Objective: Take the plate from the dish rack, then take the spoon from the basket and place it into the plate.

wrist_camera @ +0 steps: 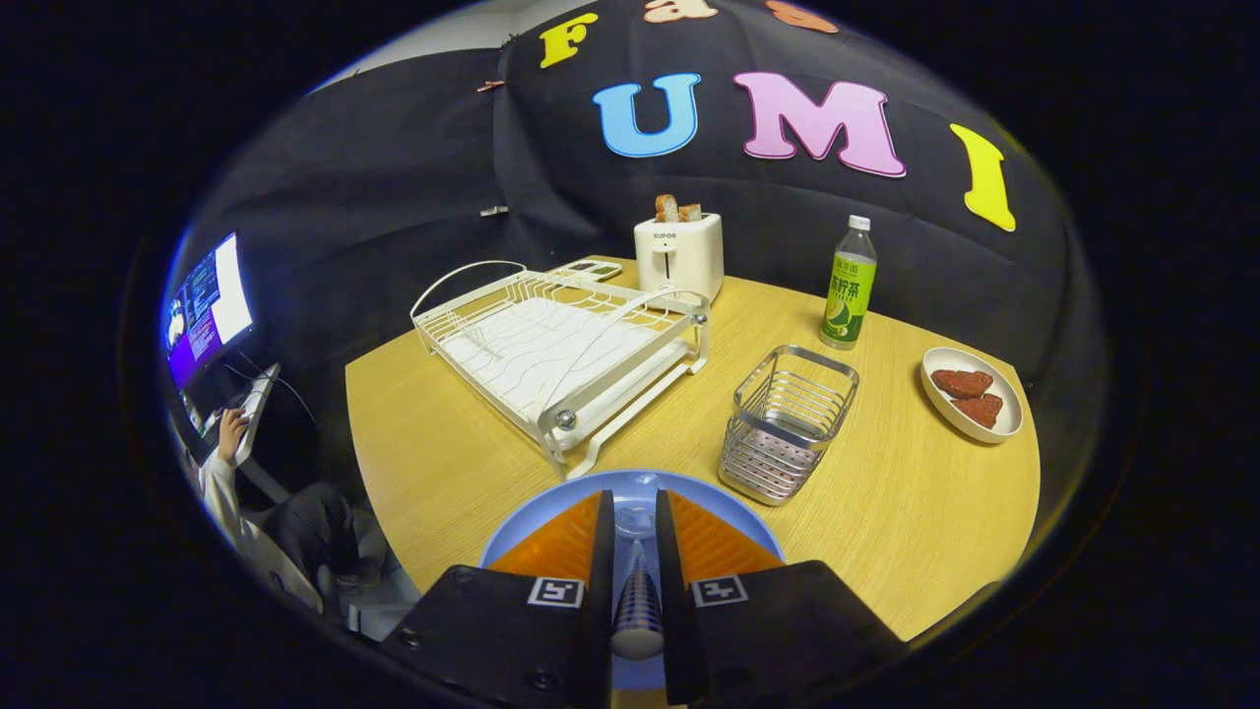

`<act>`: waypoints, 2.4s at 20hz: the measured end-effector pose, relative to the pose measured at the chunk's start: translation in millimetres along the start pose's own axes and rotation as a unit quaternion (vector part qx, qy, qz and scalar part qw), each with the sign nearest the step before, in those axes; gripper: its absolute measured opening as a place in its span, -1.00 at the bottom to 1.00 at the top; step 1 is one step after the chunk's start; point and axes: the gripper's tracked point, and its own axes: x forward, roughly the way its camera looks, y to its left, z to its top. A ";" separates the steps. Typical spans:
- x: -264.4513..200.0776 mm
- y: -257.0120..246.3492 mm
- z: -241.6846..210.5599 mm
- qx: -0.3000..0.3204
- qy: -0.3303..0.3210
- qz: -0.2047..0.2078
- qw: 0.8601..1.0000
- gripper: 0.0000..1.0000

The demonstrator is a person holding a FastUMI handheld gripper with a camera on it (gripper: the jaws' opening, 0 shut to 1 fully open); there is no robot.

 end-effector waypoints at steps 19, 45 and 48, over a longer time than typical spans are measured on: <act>-84.0 -65.0 170.1 0.072 -0.165 -0.143 0.973 0.98; -151.5 -10.5 216.0 0.073 -0.240 -0.266 0.931 0.97; -149.3 -0.2 219.1 0.070 -0.242 -0.256 0.933 0.97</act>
